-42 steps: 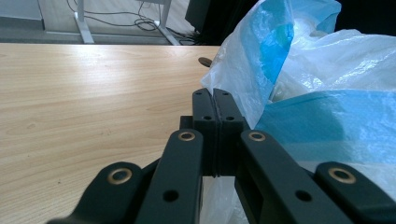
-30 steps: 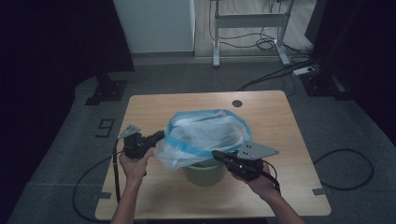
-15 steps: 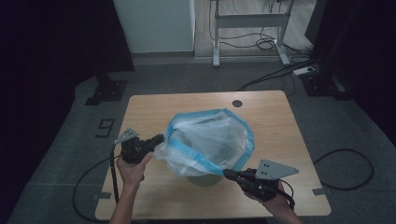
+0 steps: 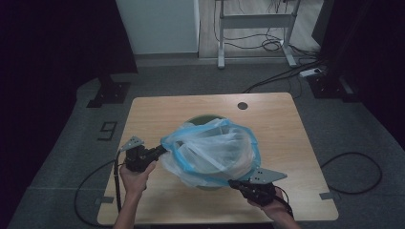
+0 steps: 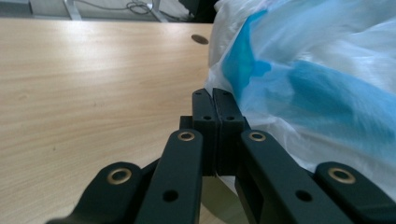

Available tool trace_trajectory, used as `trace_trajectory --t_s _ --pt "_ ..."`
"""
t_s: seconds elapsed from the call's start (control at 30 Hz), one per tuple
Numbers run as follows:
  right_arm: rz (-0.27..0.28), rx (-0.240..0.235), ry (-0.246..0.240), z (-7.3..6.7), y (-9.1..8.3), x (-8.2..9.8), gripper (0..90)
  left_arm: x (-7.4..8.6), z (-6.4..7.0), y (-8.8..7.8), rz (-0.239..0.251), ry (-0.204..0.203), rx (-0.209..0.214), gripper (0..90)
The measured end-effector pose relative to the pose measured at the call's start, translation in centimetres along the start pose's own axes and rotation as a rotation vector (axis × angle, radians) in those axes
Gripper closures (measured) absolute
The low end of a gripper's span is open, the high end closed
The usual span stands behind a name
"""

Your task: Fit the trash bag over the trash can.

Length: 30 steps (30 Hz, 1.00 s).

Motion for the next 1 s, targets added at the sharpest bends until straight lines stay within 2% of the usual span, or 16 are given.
trace_trajectory --t_s 0.07,0.17,0.23,0.3,0.4,0.53,0.63,0.7,0.77,0.8,0.9,1.0 --pt "-0.005 0.024 -0.005 0.5 0.2 0.1 89.2 0.1 0.0 0.1 -0.008 0.005 -0.005 89.0" --pt "0.013 0.041 0.035 1.6 0.3 0.2 89.1 0.0 0.4 0.1 0.001 0.017 -0.005 87.0" --pt "0.038 0.047 0.046 1.9 -0.1 0.0 89.0 -0.1 0.6 -0.2 0.018 0.035 -0.010 77.6" --pt "0.058 0.047 0.041 1.7 -0.5 -0.2 88.5 -0.3 0.8 -0.9 0.045 0.050 0.013 65.8" --pt "0.065 0.044 0.034 1.5 -1.0 -0.4 88.2 -0.8 1.7 -2.2 0.077 0.103 0.007 49.4" --pt "0.060 0.051 0.035 1.6 -1.1 -0.4 87.6 -1.9 3.2 -3.5 0.099 0.161 0.043 38.5" --pt "0.064 0.054 0.038 1.6 -1.1 -0.4 85.9 -3.0 4.2 -3.6 0.095 0.195 0.056 35.6" --pt "0.068 0.057 0.035 1.4 -1.1 -0.4 83.2 -3.8 4.6 -3.1 0.075 0.219 0.043 34.7" --pt "0.070 0.061 0.032 1.2 -1.1 -0.4 80.1 -4.7 4.6 -2.4 0.058 0.225 0.035 34.0" --pt "0.072 0.061 0.030 1.2 -1.1 -0.3 77.3 -5.1 4.5 -2.0 0.057 0.218 0.038 34.1" --pt "0.098 0.081 0.037 0.9 -1.5 -0.1 61.0 -6.2 4.1 -0.8 0.046 0.220 0.026 36.5" --pt "0.134 0.084 0.054 0.5 -2.5 0.3 50.1 -6.7 3.6 0.3 0.015 0.240 0.013 47.0"
Point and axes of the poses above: each handheld gripper's, and its own axes: y roughly forward along the jaws, x roughly out of its underside, z roughly to its right, the point moved 1 cm from there along y, roughly forward along the jaws, and after that the axes turned 7 degrees about x, right-handed, at the moved point
